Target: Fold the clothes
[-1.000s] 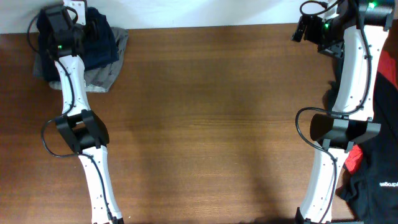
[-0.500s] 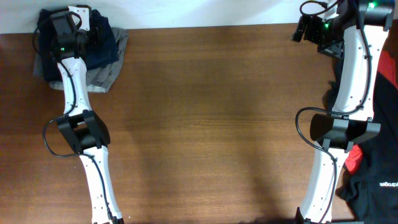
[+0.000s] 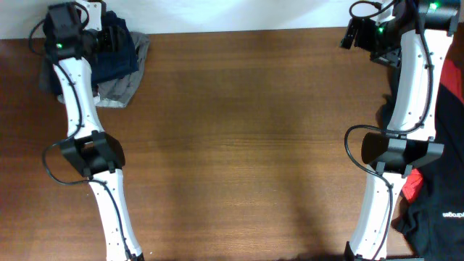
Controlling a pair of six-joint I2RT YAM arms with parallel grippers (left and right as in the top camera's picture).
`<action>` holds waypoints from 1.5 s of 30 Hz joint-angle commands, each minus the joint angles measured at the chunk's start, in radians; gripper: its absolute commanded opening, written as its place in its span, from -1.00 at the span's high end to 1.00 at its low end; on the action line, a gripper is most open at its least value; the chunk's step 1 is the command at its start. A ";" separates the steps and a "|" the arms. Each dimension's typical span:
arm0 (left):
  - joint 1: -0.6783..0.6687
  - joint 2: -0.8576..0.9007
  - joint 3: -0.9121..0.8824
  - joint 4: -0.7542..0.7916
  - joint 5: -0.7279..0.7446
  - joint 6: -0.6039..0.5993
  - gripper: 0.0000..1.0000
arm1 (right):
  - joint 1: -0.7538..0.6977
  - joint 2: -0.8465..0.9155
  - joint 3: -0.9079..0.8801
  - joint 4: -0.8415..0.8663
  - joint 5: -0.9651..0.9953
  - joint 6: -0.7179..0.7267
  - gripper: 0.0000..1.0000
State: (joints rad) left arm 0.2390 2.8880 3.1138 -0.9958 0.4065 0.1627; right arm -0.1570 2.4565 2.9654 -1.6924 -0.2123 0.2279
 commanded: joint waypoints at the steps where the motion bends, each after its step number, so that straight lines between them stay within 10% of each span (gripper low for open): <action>1: 0.015 -0.121 0.026 -0.105 0.016 -0.001 -0.40 | 0.008 0.005 -0.004 -0.006 -0.013 -0.010 -0.97; 10: 0.016 -0.137 -0.015 -0.408 -0.113 -0.002 -0.40 | 0.016 0.005 -0.004 -0.006 -0.013 -0.014 -0.97; 25: 0.020 -0.135 -0.340 -0.197 -0.167 -0.002 -0.38 | 0.022 0.005 -0.004 -0.006 -0.013 -0.066 -0.97; 31: 0.018 -0.138 -0.364 -0.301 -0.161 -0.005 0.29 | 0.022 0.005 -0.004 -0.006 -0.012 -0.067 -0.97; 45: 0.022 -0.358 -0.357 -0.194 -0.292 -0.006 0.31 | 0.021 0.005 -0.004 -0.005 -0.008 -0.093 -0.97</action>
State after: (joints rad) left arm 0.2539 2.6553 2.7506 -1.2160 0.1680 0.1596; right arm -0.1425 2.4565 2.9654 -1.6928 -0.2123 0.1490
